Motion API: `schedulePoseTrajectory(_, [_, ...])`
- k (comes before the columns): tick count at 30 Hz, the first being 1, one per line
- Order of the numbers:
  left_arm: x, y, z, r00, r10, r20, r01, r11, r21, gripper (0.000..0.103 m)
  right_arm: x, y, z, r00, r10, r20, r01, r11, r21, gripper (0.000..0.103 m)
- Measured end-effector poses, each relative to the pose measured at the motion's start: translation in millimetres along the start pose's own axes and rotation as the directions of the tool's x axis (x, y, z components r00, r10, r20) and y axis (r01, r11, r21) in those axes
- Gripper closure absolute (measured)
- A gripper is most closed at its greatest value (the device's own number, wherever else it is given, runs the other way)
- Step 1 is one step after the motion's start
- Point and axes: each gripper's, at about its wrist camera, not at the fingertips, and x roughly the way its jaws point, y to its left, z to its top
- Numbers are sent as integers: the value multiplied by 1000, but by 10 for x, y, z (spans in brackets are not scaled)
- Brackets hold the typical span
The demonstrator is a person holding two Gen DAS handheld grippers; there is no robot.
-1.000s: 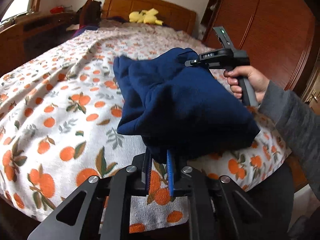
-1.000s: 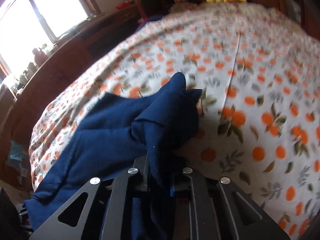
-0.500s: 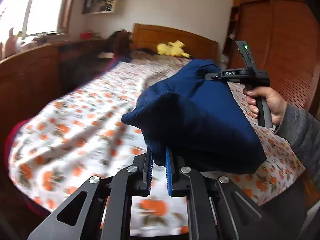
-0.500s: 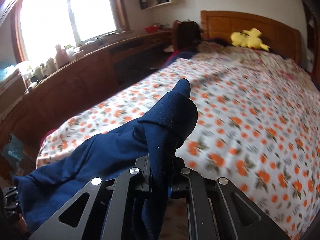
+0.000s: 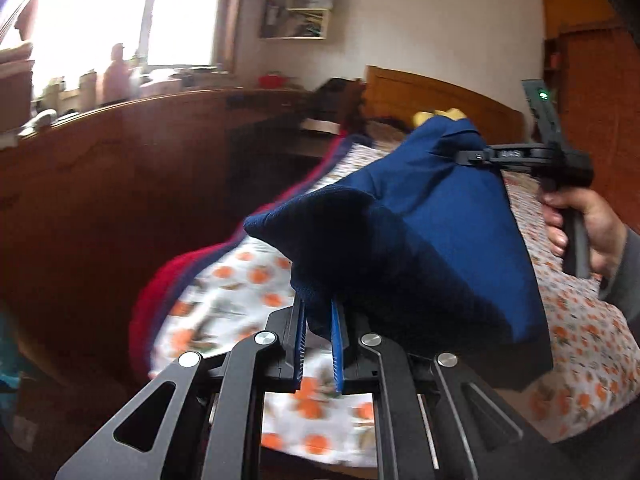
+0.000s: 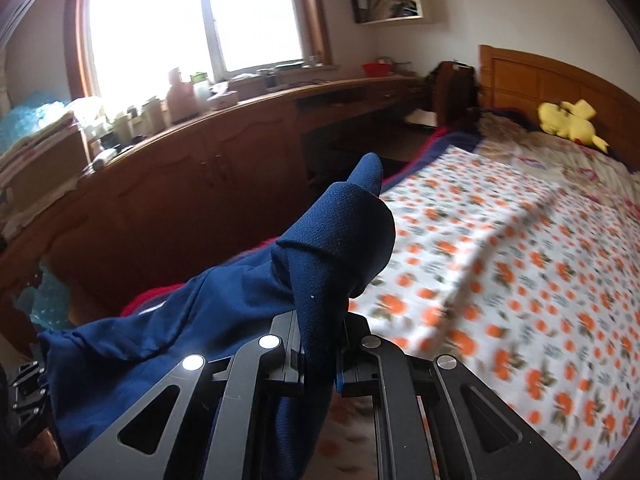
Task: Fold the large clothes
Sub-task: 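Carry the folded jacket with the left gripper to the bed corner by the desk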
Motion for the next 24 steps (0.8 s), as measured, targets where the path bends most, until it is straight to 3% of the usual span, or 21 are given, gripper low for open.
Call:
schedulePoseTrajectory(9, [-44,726,-49,991,131,-4,-131,988,-81,92,482,611,70,996,92,3,-92,994,-58,95])
schedulePoseTrajectory(12, [107,801,-173,989,135,-56,-140,986,-92,92,749,625,-7,995,61,-72,-65,996,-58,93])
schedulePoseTrajectory(16, [206,824,-349,982,165,-97,-173,982,-82,90,1111,586,-267,972,-42,-229,19,995,-102,82])
schedulePoseTrajectory(18, [182,893,-368,981,164,-107,-175,979,-104,86,1104,565,-357,971,-78,-226,48,990,-133,80])
schedulePoseTrajectory(20, [92,922,-389,976,191,-106,-201,975,-91,84,1032,532,-416,972,-92,-216,60,987,-152,63])
schedulePoseTrajectory(24, [-191,872,-455,967,239,-88,-246,967,-70,85,798,606,-494,981,-48,-190,10,981,-193,62])
